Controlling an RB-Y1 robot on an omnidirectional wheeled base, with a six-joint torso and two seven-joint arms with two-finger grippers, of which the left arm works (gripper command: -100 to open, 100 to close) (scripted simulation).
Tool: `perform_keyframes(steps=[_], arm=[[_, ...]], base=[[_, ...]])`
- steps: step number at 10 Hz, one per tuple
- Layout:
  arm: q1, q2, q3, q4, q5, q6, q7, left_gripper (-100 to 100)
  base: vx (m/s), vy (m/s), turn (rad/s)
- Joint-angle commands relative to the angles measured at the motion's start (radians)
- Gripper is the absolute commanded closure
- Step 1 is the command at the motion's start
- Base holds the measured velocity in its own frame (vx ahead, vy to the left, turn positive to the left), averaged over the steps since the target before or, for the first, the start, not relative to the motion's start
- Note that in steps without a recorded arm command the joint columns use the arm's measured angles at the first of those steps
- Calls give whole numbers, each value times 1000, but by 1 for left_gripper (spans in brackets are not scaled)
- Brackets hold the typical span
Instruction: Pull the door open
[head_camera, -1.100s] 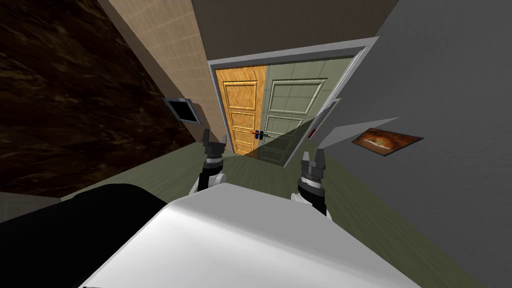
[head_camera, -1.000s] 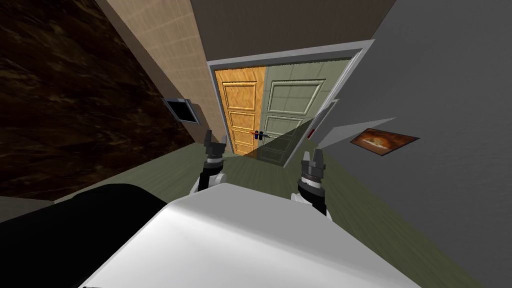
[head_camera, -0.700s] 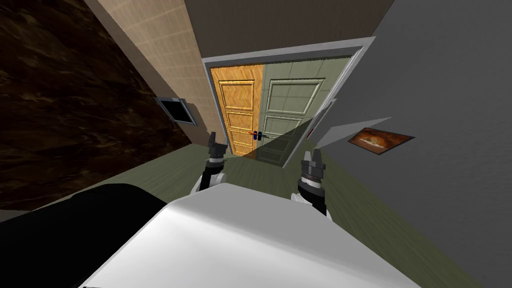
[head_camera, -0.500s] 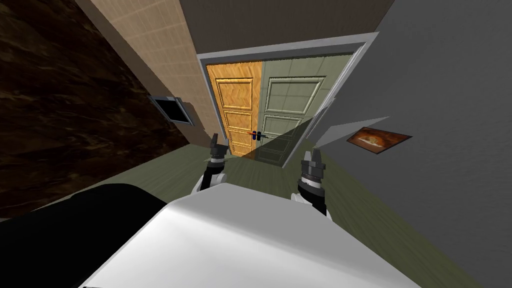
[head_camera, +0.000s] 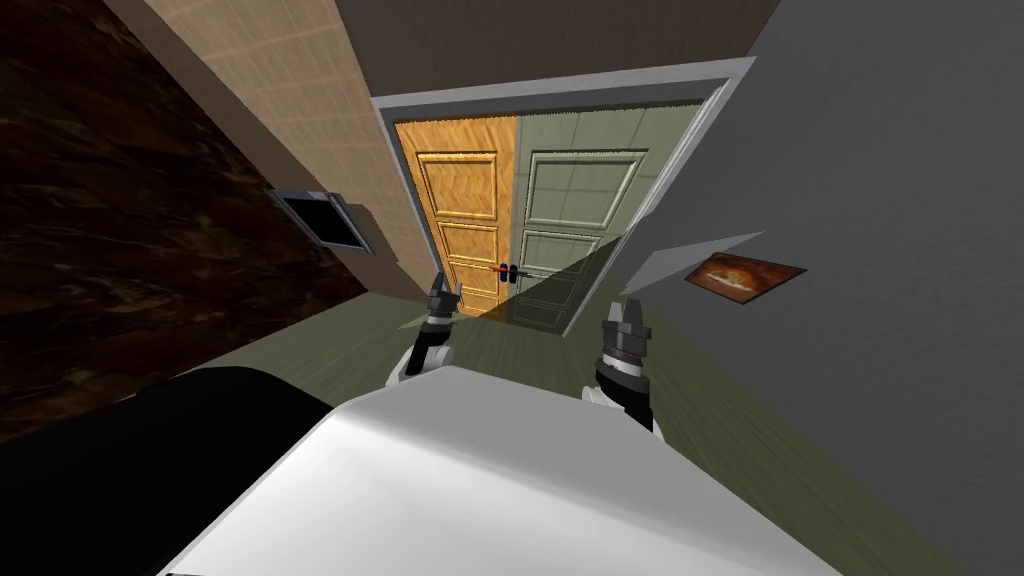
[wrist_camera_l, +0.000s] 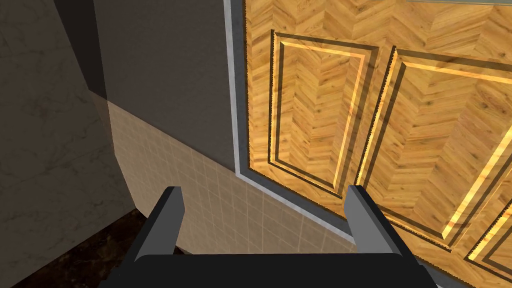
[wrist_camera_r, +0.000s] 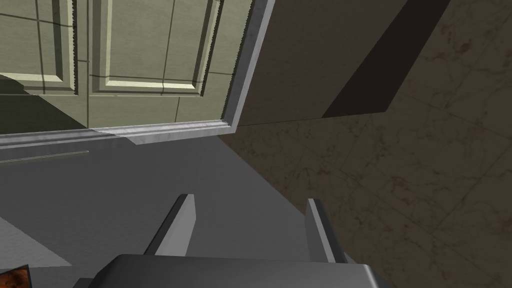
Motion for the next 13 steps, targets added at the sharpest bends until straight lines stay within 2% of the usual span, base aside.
perform_keyframes(steps=[1, 4, 5, 13], arm=[[-15, 10, 3, 36, 2, 9, 2, -100], [-39, 33, 13, 105, 7, 23, 9, -100], [-39, 33, 13, 105, 7, 23, 9, -100], [-107, 97, 39, 300, 23, 63, 29, -100]], base=[[102, 3, -64], [90, -1, -80], [63, 5, 14], [91, 12, -75]])
